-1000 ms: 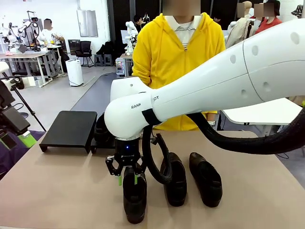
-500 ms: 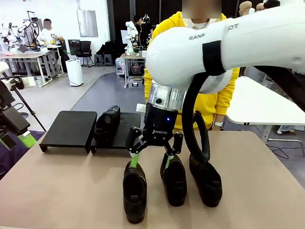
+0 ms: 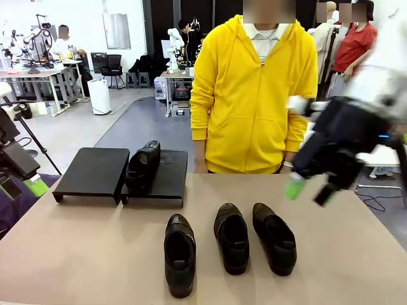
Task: Organize the shoes by placing them on the stand.
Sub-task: Pick up one Shoe and place it in the middle of the table.
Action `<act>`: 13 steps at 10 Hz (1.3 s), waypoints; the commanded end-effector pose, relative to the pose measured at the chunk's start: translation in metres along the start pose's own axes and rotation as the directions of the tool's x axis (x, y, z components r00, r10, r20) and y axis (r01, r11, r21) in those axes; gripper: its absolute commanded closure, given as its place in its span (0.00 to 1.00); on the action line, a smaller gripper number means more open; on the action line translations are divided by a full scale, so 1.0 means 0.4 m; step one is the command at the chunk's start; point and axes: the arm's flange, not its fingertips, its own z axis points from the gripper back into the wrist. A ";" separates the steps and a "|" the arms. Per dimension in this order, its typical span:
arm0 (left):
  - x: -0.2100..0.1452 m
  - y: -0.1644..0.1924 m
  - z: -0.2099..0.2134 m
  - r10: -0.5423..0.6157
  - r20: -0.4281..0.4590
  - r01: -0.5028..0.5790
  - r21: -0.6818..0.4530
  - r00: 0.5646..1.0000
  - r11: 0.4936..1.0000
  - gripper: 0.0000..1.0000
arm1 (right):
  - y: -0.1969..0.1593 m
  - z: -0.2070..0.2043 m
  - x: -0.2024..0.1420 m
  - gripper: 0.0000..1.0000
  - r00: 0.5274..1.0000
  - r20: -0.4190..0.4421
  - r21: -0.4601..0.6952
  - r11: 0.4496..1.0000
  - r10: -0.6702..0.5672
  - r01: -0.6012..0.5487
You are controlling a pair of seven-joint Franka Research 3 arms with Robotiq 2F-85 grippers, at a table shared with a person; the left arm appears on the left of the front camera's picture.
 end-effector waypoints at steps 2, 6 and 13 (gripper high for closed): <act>-0.006 0.007 0.004 -0.015 -0.006 0.015 0.004 1.000 1.000 0.00 | 0.083 -0.101 0.130 0.00 0.997 -0.066 -0.050 0.998 0.033 -0.036; -0.006 0.007 0.004 -0.015 -0.006 0.015 0.004 1.000 1.000 0.00 | 0.005 -0.055 0.085 0.00 1.000 -0.017 0.056 0.998 0.027 -0.026; -0.006 0.007 0.004 -0.015 -0.006 0.015 0.004 1.000 1.000 0.00 | -0.379 0.199 -0.211 0.00 0.918 0.396 0.205 0.977 -0.028 -0.059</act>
